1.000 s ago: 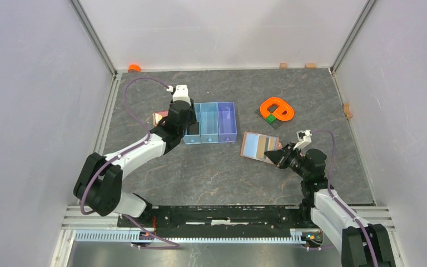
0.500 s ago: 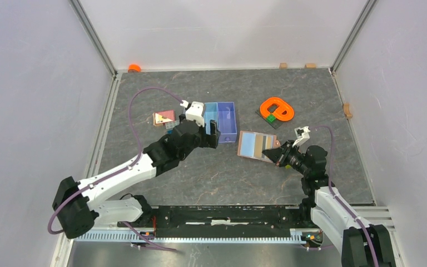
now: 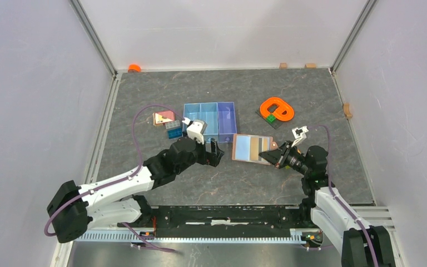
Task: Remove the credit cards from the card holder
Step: Remove the credit card from the card holder.
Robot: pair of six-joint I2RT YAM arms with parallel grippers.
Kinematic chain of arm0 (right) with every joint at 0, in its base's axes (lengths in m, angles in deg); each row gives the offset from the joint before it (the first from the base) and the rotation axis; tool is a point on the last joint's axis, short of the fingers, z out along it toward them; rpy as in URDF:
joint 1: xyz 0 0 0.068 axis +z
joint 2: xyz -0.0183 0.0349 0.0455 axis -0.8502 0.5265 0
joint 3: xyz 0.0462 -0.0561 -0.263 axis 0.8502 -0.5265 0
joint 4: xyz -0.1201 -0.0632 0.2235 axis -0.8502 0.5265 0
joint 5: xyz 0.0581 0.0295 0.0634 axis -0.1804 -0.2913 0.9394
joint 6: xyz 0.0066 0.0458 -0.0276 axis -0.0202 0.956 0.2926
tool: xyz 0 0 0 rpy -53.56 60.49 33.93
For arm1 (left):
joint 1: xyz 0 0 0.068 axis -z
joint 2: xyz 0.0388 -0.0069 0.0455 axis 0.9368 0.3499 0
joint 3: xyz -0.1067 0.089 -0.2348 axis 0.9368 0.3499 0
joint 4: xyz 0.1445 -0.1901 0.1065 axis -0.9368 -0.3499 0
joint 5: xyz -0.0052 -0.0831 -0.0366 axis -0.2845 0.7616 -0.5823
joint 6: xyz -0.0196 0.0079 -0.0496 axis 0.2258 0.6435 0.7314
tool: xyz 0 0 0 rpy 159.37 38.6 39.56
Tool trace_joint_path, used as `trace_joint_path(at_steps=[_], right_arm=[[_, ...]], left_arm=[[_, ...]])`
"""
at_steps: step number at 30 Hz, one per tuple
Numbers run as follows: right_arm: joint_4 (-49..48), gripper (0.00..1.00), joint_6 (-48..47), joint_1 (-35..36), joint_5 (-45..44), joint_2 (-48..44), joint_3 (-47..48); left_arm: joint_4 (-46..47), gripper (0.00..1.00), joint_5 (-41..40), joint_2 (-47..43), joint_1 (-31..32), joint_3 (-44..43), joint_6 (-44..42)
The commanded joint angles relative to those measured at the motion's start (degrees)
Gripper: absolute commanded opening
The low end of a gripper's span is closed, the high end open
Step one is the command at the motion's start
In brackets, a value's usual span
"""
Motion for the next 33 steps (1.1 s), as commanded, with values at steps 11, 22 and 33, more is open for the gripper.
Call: trace_joint_path(at_steps=[11,22,33], right_arm=[[-10.68,0.0,6.71,-0.13,9.34,-2.18,0.17],[-20.61,0.0,12.22,-0.02,13.35,-0.81,-1.42],[-27.53,0.0,15.76,2.68,13.92,3.14,-2.33]], left_arm=[[21.68,1.0,6.67,-7.7,0.27,10.54,8.35],[30.19,1.0,21.18,1.73,0.18,8.63,8.65],[32.74,0.9,23.22,8.62,0.18,6.97,8.76]])
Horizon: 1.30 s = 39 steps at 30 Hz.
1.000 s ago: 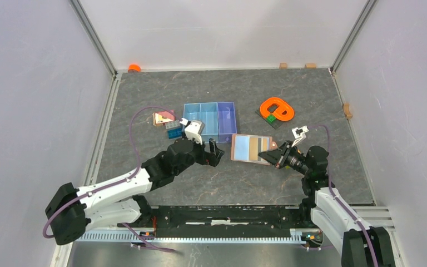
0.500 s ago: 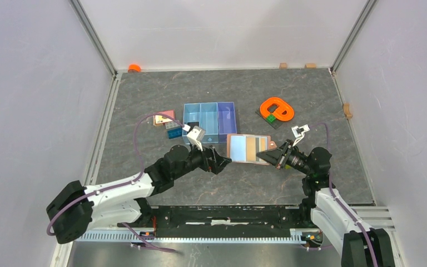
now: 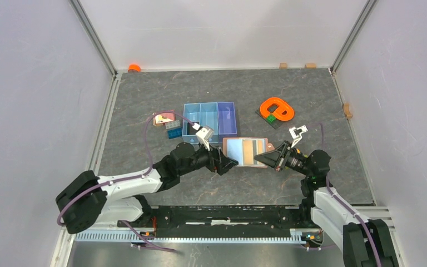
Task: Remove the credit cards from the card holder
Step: Remove the credit card from the card holder.
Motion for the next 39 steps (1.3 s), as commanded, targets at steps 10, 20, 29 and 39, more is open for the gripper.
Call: trace_joint_path(at_steps=[10,20,29,39], right_arm=[[4.36,0.16,-7.08,5.29,-1.99,3.28,3.31],[23.27,0.25,-19.85,5.35,-11.42,-3.17,7.95],[23.16,0.45,-20.62,5.63,-10.3,-0.67,8.41],[22.24,0.13,-20.61,6.49,-10.51,0.02,8.45]], left_arm=[[2.04,0.02,-3.78,2.65,0.05,-2.1,1.27],[-3.95,0.02,-9.08,0.2,0.02,-2.85,0.22],[-1.04,0.02,-3.45,0.98,0.02,-3.02,-0.01],[-1.41,0.02,-3.25,1.16,0.03,-3.39,0.3]])
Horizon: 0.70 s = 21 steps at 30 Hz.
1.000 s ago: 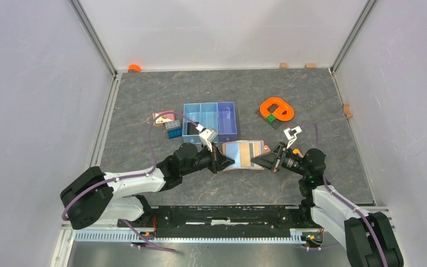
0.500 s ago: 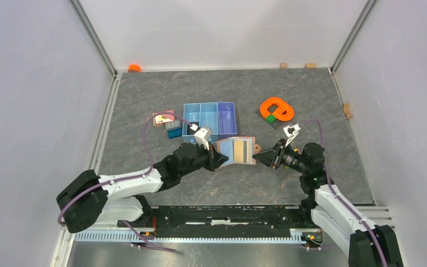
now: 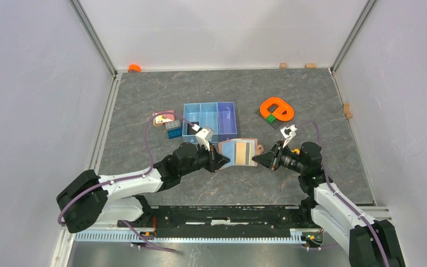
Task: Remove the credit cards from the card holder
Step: Remove the credit card from the card holder.
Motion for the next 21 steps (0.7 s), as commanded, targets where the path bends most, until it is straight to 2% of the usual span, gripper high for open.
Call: trace_joint_path(at_steps=[1,3,5,11,16,21], right_arm=[[-1.96,0.07,-0.55,0.52,-0.28,0.24,2.53],[-2.05,0.0,-0.72,1.06,-0.19,0.02,2.78],[-2.11,0.0,-1.09,2.25,-0.45,-0.44,3.05],[1.16,0.0,-4.73,9.46,-5.84,-0.57,5.47],[5.58,0.0,-7.37,11.85,-10.66,0.96,7.25],[9.17,0.16,-9.1,12.17,-14.59,1.42,8.2]], left_arm=[[2.04,0.02,-0.74,-0.49,-0.1,-2.93,-1.13],[-0.1,0.02,-2.46,0.2,-0.12,-3.88,-1.21],[-1.72,0.02,-2.85,1.83,-0.1,-5.11,-1.21],[-2.2,0.02,2.56,8.42,-0.12,-8.84,-1.38],[-1.38,0.02,5.56,9.61,-0.1,-9.45,-1.54],[-0.82,0.02,5.96,9.04,-0.1,-9.02,-1.54]])
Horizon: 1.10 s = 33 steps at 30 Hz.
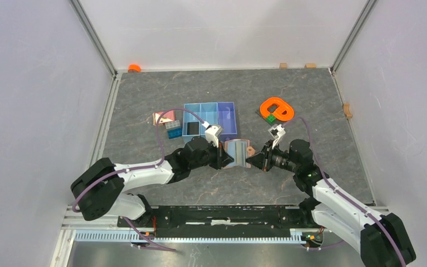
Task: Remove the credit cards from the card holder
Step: Remove the credit card from the card holder.
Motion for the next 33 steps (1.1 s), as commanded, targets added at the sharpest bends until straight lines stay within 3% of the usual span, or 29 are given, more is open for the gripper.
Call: trace_joint_path(at_steps=[1,11,18,21,26,30,33], right_arm=[[2.71,0.19,-3.29,0.51,-5.32,0.38,3.17],[1.75,0.44,-3.46,1.96,-4.81,1.54,3.26],[2.51,0.48,-4.88,6.19,-5.97,4.43,4.85],[3.81,0.39,-5.38,6.98,-7.58,5.12,5.44],[6.23,0.14,-6.05,6.96,-10.83,4.61,6.11],[7.63,0.02,-6.38,6.97,-12.69,4.65,6.56],[8.03,0.0,-6.41,7.02,-12.73,4.77,6.81]], left_arm=[[3.51,0.02,4.39,-0.68,0.31,-2.06,-1.43],[3.77,0.02,6.1,0.62,0.27,-2.75,-1.15],[6.08,0.02,11.73,3.87,0.29,-4.11,0.42],[6.26,0.02,12.5,4.02,0.31,-4.2,0.71],[7.31,0.06,11.31,2.11,-0.42,-2.06,3.64],[9.59,0.17,13.35,1.94,-1.56,-1.0,5.5],[9.54,0.23,10.87,0.2,-2.93,0.81,6.47]])
